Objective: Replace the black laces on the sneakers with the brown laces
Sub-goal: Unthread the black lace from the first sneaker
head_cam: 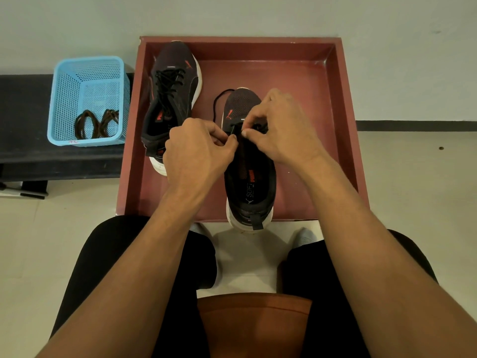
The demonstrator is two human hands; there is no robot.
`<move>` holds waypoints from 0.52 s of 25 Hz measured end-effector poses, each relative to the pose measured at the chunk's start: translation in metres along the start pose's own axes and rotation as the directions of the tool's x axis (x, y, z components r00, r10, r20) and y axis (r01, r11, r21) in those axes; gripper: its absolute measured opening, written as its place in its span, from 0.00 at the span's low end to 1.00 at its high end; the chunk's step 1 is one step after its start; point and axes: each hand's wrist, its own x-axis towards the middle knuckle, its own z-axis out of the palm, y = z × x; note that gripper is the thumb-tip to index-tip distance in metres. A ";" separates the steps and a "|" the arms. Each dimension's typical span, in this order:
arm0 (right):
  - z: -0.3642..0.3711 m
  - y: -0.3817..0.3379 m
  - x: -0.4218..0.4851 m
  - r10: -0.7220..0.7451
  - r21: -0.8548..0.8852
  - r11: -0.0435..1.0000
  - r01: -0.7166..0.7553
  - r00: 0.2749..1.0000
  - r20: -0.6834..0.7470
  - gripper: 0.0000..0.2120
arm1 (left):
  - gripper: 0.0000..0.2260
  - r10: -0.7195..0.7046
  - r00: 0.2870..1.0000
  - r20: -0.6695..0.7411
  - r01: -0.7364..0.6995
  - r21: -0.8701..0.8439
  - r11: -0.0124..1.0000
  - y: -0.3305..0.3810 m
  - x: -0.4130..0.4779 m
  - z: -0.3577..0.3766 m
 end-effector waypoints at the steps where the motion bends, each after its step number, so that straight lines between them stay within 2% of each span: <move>1: -0.009 0.007 0.000 0.057 0.019 0.998 -0.057 0.998 -0.031 0.03 | 0.07 -0.002 1.000 0.003 0.002 0.000 1.000 0.000 0.000 0.000; 4: -0.035 0.038 -0.002 0.289 0.091 0.957 -0.277 0.942 -0.169 0.03 | 0.07 -0.014 1.000 0.000 0.014 0.002 1.000 0.000 0.000 0.001; 7: -0.044 0.058 -0.005 0.435 0.166 0.900 -0.403 0.855 -0.283 0.02 | 0.07 -0.019 1.000 -0.005 0.019 0.013 1.000 0.000 0.000 0.001; 13: -0.043 0.055 -0.004 0.495 0.207 0.869 -0.450 0.808 -0.320 0.02 | 0.06 -0.005 1.000 0.008 0.005 0.021 1.000 -0.001 0.001 0.001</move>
